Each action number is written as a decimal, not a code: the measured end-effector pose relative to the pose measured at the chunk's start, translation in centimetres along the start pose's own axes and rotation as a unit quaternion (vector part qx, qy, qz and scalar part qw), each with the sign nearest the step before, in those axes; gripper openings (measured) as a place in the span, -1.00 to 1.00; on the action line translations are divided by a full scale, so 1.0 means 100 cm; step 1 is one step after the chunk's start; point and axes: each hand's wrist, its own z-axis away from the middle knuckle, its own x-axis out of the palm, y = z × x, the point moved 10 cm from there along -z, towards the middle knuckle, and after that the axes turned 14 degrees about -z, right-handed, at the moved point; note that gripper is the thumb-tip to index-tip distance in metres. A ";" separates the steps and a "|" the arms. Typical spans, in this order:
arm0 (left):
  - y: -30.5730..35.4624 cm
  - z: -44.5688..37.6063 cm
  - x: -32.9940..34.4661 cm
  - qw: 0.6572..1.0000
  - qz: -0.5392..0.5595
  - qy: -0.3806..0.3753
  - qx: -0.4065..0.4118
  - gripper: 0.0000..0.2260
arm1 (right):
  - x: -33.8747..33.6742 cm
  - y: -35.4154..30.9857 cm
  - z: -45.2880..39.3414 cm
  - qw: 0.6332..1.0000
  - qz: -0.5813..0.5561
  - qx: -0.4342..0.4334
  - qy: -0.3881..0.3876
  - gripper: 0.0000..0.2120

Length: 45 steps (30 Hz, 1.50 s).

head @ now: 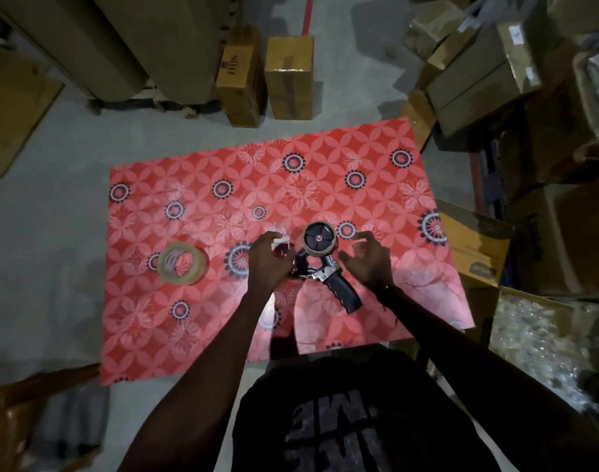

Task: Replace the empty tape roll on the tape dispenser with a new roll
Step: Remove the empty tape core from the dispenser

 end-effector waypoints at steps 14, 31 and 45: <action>0.034 -0.044 0.048 0.998 -0.030 -0.011 0.049 -0.79 | 0.047 -0.001 -0.026 0.996 0.009 0.052 0.074 -0.67; 0.008 -0.058 0.062 0.998 0.046 0.015 -0.043 -0.75 | 0.043 -0.011 -0.018 0.976 -0.024 0.075 0.203 -0.66; 0.026 -0.051 0.062 0.983 -0.038 -0.139 0.117 -0.25 | 0.014 0.020 0.036 0.999 -0.015 0.000 0.052 -0.53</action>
